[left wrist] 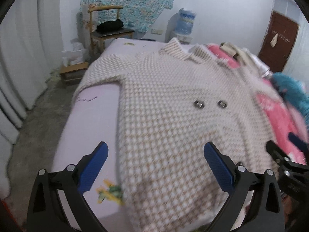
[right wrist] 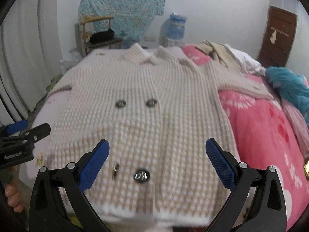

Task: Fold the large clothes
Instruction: 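Reach the left gripper to the coat sleeve cuff and grasp it, then lift the sleeve with the left gripper and fold it across the coat front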

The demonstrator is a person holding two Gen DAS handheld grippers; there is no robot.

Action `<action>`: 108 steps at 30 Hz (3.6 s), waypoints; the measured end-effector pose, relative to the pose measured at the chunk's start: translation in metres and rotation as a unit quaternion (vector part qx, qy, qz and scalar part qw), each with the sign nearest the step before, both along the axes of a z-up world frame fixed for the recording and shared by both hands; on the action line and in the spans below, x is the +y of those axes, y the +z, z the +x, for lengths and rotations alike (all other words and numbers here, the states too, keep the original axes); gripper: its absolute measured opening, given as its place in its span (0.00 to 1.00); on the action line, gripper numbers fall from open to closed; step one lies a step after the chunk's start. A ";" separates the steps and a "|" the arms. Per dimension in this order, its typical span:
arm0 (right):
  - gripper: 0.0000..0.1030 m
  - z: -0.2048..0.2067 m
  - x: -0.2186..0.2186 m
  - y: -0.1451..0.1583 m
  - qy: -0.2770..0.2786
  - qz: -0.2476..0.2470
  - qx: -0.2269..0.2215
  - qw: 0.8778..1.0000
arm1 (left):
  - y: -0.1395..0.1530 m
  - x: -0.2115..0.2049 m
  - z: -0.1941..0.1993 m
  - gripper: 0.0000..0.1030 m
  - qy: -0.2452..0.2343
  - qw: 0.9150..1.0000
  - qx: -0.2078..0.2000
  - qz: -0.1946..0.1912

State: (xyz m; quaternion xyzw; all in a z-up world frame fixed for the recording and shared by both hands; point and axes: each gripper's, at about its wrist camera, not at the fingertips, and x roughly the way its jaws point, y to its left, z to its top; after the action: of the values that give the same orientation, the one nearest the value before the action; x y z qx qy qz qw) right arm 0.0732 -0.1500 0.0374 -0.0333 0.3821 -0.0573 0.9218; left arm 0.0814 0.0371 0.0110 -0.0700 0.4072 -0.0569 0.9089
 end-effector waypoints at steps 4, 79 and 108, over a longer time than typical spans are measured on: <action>0.93 0.033 0.004 0.003 0.024 0.021 -0.019 0.999 | 0.003 0.014 0.020 0.95 0.003 0.999 -0.010 -0.037; 0.93 0.129 0.035 -0.027 0.042 0.043 0.019 0.998 | 0.090 0.093 0.190 0.10 -0.008 0.990 -0.129 -0.048; 0.93 0.117 -0.041 -0.083 -0.007 0.090 0.104 0.991 | -0.079 -0.019 0.152 0.95 -0.085 0.992 0.084 0.035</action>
State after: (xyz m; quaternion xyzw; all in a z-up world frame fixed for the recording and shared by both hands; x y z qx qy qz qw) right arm 0.1901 -0.1914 -0.0455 0.0464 0.4797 -0.0257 0.8758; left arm 0.2331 0.0178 -0.0683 -0.0077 0.4886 -0.1139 0.8650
